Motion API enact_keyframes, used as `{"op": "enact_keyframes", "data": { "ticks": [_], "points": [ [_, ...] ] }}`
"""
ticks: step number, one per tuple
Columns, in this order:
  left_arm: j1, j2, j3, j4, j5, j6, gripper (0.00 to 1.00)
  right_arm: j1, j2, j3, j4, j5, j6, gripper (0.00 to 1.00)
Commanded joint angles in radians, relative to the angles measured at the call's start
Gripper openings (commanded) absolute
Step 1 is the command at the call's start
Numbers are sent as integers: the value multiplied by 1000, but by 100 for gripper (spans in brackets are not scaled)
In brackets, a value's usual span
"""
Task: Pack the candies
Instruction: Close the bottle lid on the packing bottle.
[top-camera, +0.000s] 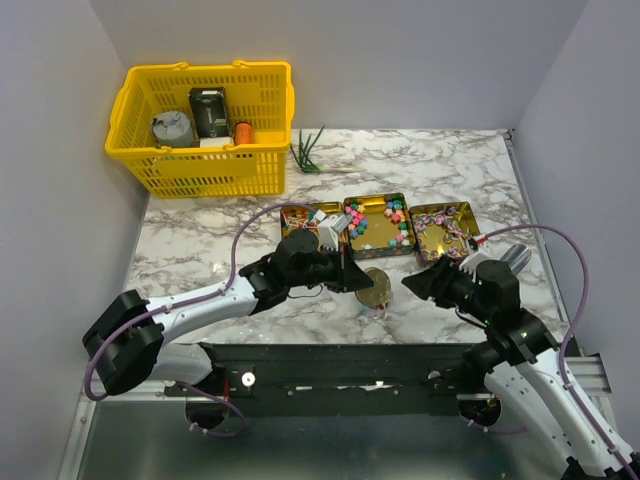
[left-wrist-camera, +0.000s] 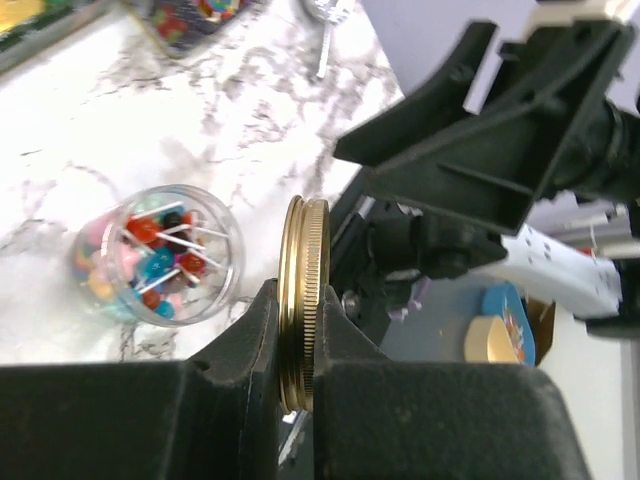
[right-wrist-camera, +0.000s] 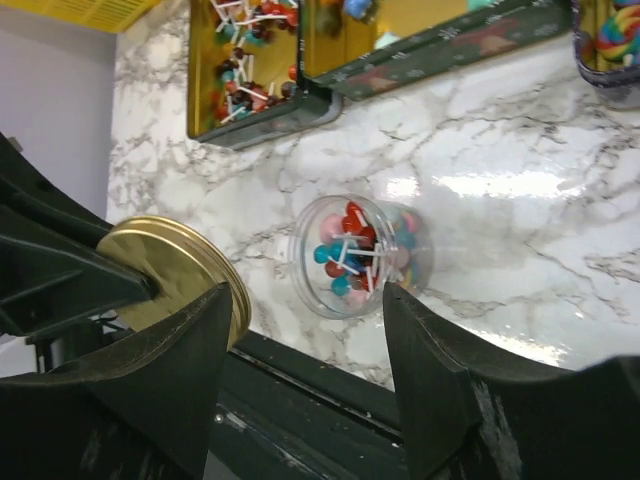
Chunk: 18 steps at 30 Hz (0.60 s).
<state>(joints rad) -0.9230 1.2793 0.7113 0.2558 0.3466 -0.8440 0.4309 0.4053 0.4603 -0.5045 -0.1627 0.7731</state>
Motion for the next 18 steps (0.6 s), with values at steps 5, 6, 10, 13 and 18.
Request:
{"op": "enact_keyframes", "data": {
  "ticks": [5,6,10,13,18],
  "points": [
    [9,124,5,-24,-170,-122,25,-1,-2,-57,-54,39,-44,69],
    [9,141,19,-23,-166,-127,25,-1,3,-66,-51,34,-46,69],
    [10,239,60,-38,-170,-142,26,-1,23,-87,-31,14,-44,68],
    [10,267,85,-55,-170,-136,26,-1,35,-100,-8,-4,-38,68],
    [9,261,102,-118,-201,-113,38,-1,49,-126,20,-26,-34,68]
  ]
}}
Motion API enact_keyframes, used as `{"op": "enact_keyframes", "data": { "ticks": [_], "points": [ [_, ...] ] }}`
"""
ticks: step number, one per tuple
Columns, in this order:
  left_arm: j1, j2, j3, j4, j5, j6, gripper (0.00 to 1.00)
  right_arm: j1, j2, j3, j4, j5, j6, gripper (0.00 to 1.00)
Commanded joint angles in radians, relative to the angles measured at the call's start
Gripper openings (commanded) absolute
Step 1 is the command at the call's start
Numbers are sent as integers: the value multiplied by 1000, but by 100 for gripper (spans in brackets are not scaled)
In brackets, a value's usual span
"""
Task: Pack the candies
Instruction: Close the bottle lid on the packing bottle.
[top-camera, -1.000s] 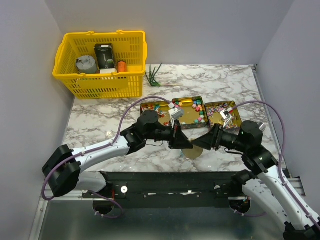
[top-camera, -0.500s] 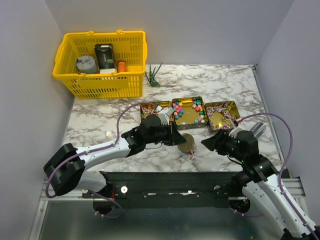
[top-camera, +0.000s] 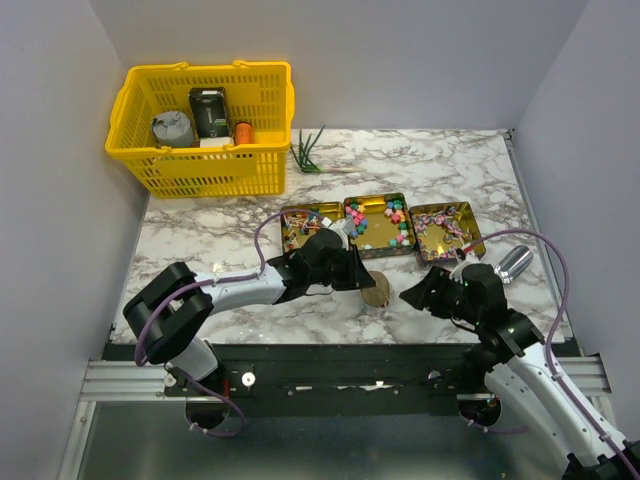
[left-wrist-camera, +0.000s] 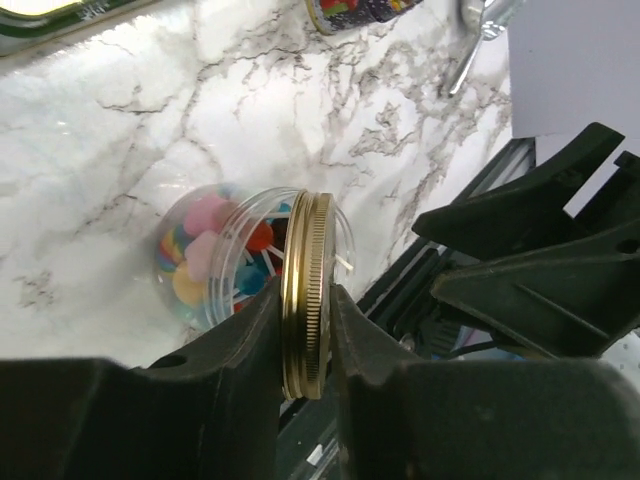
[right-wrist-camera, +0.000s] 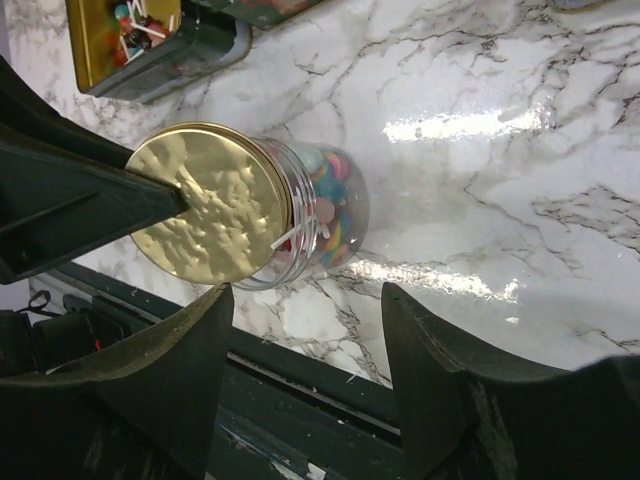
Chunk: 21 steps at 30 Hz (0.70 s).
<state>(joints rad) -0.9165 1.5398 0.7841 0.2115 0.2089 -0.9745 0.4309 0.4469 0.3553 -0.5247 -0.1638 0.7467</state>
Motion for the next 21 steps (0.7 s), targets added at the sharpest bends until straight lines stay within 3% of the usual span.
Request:
{"op": "enact_keyframes", "data": {
  "ticks": [1,8,21],
  "points": [
    [2,-7,33,-84,-71,25,41,-1,15,-22,49,-25,-9,68],
    [2,-17,40,-147,-109,53,54,-1,84,-42,107,-51,-20,67],
    [2,-17,73,-204,-94,108,61,-1,177,-50,181,-68,-33,66]
  ]
}}
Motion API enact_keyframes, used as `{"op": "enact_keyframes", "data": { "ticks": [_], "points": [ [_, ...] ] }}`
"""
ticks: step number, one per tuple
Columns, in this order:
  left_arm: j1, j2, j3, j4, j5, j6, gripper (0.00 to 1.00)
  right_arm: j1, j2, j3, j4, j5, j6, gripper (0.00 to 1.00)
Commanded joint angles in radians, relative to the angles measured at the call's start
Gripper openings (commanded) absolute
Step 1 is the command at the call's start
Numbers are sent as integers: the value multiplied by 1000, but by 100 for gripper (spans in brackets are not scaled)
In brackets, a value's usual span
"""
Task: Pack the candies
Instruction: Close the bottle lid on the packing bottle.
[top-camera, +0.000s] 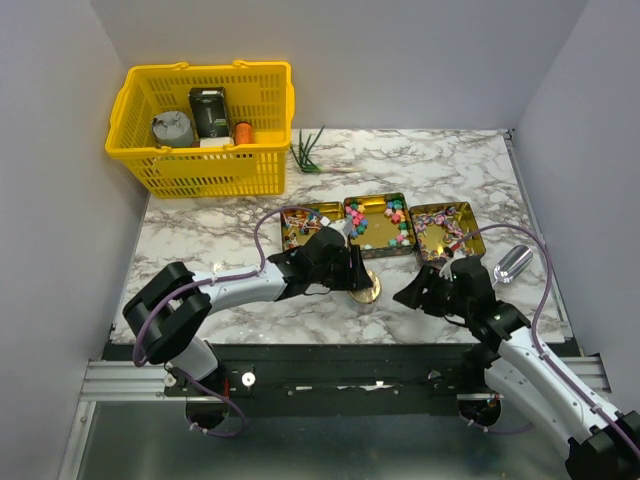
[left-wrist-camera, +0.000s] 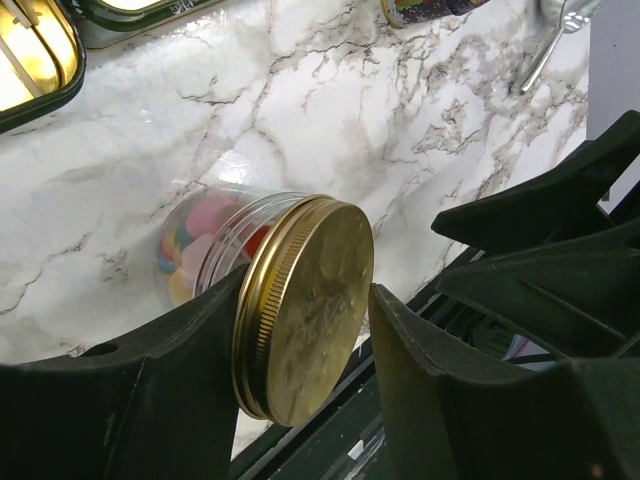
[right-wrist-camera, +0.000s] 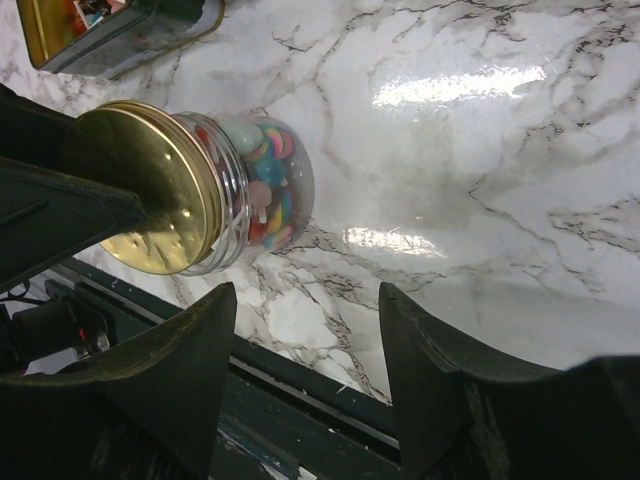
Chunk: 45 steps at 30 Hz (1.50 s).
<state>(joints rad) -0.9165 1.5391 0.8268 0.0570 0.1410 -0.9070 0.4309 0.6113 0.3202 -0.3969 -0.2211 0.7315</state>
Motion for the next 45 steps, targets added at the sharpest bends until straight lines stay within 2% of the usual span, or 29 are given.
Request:
{"op": "enact_keyframes", "data": {
  "ticks": [1,6,11,19,29,45],
  "points": [
    [1,-23,35,-49,-24,42,61,-1,18,-15,59,-12,-18,66],
    [-2,-48,48,-55,-23,28,64,-1,24,-13,67,-14,-15,66],
    [-7,-70,74,-129,-56,10,68,-1,30,-12,75,-14,-14,66],
    [-27,-60,112,-249,-133,56,69,-3,62,-10,105,-30,-11,65],
    [-53,-31,103,-296,-234,68,66,-1,102,-4,135,-58,-17,65],
    [-84,0,130,-301,-244,99,66,-1,142,-12,233,-124,-40,65]
  ]
}}
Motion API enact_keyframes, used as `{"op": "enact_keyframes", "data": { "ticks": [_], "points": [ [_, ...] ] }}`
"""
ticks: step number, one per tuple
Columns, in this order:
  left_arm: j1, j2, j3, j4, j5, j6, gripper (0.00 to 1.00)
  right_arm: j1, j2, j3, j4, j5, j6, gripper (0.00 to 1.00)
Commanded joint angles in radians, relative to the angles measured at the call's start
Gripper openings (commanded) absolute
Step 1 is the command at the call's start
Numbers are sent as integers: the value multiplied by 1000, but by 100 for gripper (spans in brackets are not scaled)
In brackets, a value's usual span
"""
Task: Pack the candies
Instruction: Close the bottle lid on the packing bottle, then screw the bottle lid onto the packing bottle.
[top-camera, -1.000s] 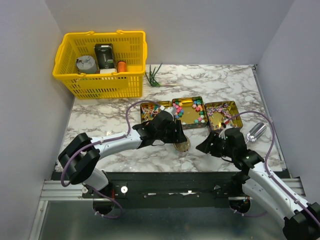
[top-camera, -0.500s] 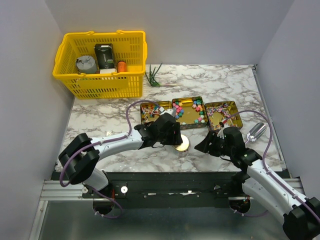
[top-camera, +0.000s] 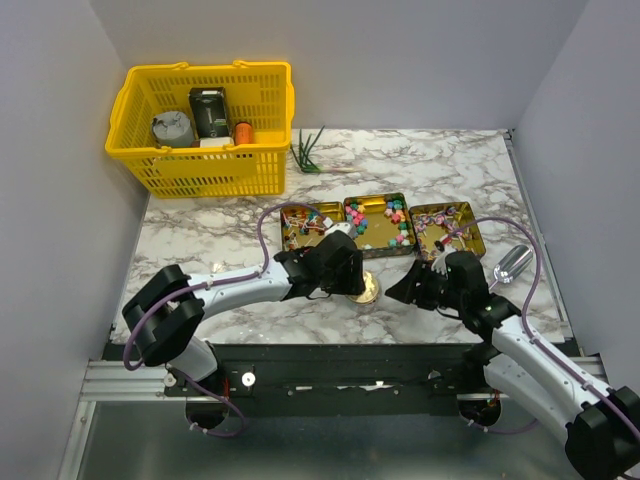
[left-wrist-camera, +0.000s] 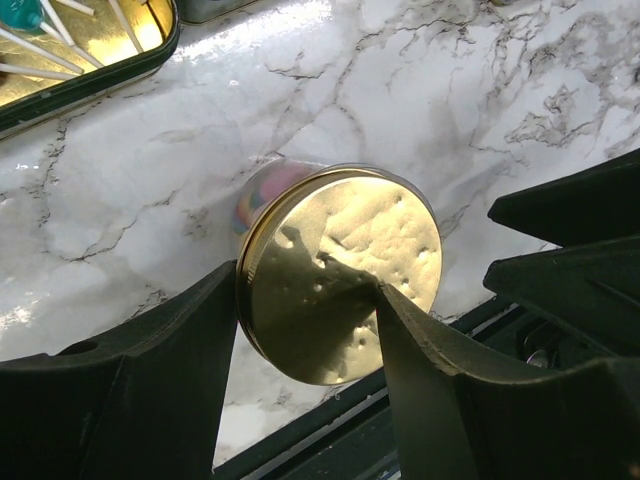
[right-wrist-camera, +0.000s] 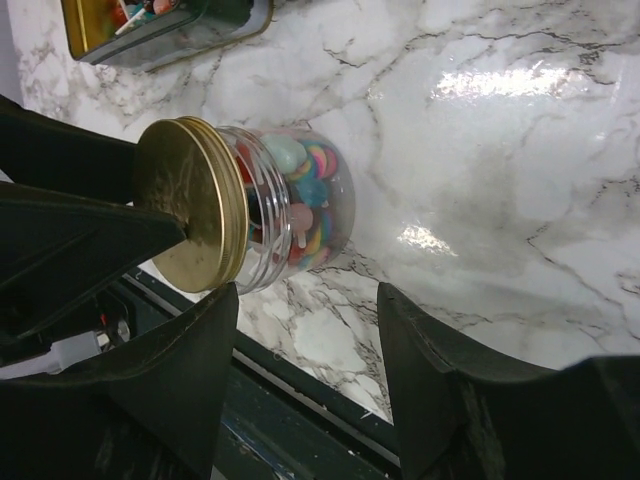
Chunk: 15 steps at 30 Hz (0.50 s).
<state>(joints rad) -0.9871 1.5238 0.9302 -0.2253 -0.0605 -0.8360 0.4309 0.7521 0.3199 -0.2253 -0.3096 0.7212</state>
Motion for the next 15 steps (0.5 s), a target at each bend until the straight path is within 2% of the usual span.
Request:
{"op": "enact_keyframes", "data": {
  "ticks": [1,15],
  "points": [
    [-15,16,33,-20,-41,31,66,-1,0,-13,64,-40,-29,65],
    [-59,90,99,-52,-25,84,73,2,119,5,125,-56,-48,64]
  ]
}}
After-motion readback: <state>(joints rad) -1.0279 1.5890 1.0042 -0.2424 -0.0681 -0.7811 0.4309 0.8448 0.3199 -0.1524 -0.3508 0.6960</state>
